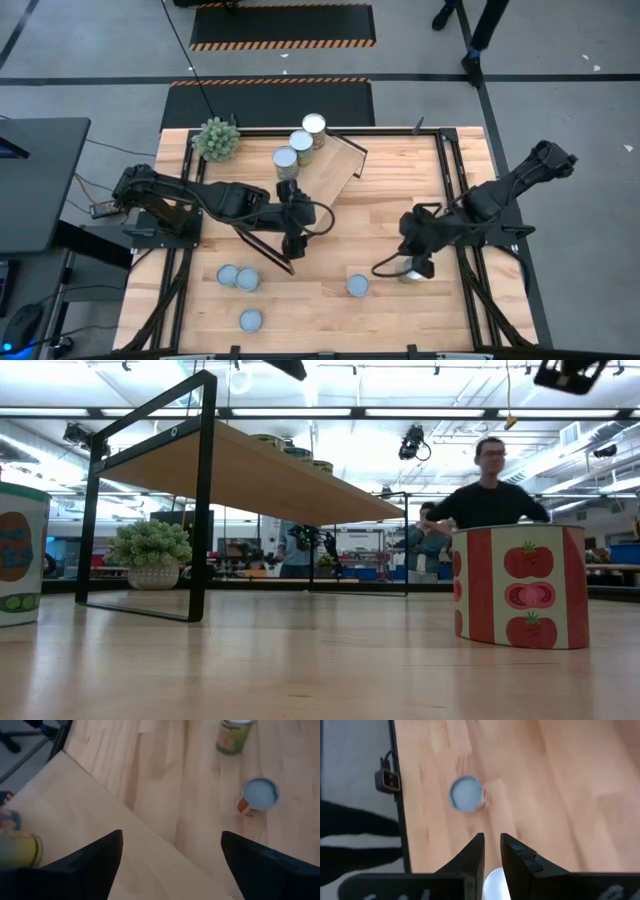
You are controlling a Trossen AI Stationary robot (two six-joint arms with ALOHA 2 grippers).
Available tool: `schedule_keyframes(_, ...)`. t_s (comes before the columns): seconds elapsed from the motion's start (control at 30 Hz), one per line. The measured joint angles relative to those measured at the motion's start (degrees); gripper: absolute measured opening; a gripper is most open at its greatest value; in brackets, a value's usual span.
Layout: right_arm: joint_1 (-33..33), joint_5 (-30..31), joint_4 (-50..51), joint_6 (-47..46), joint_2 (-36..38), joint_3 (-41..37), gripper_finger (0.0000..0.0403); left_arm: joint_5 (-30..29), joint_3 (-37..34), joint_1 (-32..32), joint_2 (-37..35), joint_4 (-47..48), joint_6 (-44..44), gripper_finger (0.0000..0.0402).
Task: Pick and place cans onto a shelf
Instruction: Put the canned oranges on the shelf
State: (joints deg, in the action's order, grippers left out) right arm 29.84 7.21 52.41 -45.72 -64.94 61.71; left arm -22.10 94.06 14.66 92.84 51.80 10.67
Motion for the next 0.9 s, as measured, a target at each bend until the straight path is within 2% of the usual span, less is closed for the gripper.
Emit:
schedule_keyframes(0.13, -1.16, -4.95, -0.01, -3.57, -2.75, 0.0, 0.0068, 0.54, 0.0, 0.08, -0.04, 0.23, -5.31, 0.0319)
schedule_keyframes(0.37, -1.56, -7.88, 0.16, -13.25, -5.16, 0.02, 0.0068, 0.73, 0.0, -0.43, -0.76, 1.64, -13.68, 0.0287)
schedule_keyframes(0.53, -1.55, -13.64, 1.38, -18.75, -5.34, 0.02, 0.0068, 0.7, 0.0, -1.12, -0.92, 1.87, -15.6, 0.0272)
schedule_keyframes(0.7, -1.12, -22.14, 7.12, -21.56, -5.33, 0.04, 0.0068, 1.06, 0.0, -1.61, -0.92, 2.75, -18.81, 0.0255)
schedule_keyframes(0.9, 1.58, -24.78, 12.91, -21.78, -6.25, -1.98, 0.0068, 1.76, 0.0, -3.84, -0.92, 2.15, -18.59, 0.0236)
